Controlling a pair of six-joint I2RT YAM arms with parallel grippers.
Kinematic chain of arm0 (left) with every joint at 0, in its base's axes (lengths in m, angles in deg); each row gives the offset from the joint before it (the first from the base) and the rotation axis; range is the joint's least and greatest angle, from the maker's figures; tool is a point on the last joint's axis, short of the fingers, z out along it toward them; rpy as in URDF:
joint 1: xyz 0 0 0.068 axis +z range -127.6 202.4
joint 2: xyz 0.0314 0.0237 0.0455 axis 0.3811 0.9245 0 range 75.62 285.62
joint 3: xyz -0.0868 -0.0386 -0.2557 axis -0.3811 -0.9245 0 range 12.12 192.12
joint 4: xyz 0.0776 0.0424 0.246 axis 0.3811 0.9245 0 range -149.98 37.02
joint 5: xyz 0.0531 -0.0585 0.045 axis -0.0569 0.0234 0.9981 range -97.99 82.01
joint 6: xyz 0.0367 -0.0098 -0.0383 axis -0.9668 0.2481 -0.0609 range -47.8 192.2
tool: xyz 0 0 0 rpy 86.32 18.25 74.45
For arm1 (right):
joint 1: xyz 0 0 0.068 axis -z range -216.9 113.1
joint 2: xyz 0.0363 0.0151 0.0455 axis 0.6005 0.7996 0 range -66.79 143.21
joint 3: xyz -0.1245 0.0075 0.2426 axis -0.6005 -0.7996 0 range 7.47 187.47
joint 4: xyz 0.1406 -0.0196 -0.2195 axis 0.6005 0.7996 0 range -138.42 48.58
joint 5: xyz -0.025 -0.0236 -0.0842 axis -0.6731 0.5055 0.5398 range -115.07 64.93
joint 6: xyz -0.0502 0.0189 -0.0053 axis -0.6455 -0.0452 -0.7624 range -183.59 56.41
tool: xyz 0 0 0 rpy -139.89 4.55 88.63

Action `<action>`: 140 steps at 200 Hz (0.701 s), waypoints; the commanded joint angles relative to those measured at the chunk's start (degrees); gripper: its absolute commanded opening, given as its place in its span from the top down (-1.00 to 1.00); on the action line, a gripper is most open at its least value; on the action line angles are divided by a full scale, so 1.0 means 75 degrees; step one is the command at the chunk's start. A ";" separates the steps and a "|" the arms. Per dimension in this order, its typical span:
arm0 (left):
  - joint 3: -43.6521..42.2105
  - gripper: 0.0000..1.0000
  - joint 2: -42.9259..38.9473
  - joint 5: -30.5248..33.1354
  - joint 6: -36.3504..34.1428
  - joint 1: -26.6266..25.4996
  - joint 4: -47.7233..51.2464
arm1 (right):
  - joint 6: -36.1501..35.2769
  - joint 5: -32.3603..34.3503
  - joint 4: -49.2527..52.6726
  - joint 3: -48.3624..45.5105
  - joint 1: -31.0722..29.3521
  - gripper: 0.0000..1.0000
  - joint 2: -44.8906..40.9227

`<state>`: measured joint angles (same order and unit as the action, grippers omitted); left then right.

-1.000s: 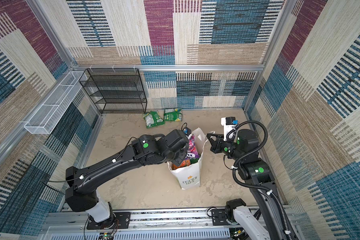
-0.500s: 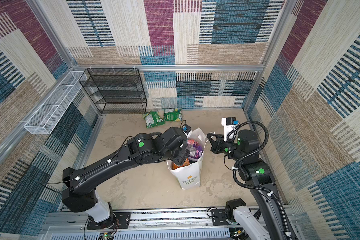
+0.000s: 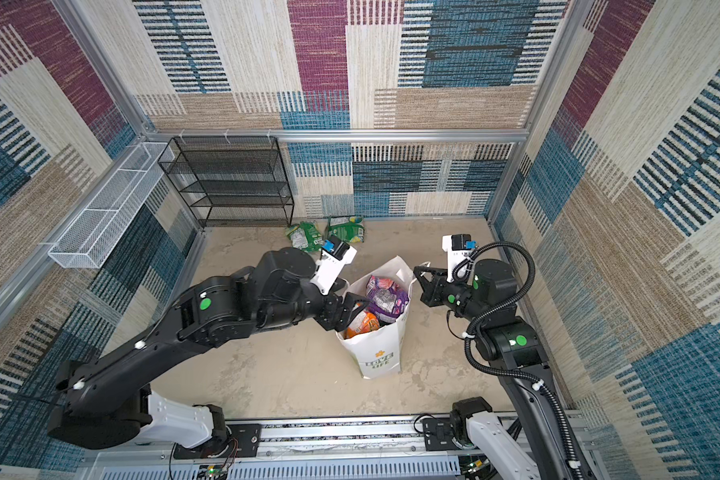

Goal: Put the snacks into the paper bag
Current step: 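Move the left gripper from the bag toward the green packets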

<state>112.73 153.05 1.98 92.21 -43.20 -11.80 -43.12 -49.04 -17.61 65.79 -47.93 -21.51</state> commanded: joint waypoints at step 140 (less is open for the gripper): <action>-0.2392 -0.77 0.0839 -0.3482 0.2005 0.5759 -0.1354 | -0.0256 0.0469 -0.3173 -0.1830 -0.0006 1.00 -0.0599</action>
<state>94.70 152.83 -16.05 104.26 -4.95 -15.77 -43.43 -46.94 -36.43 53.18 -47.93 -25.08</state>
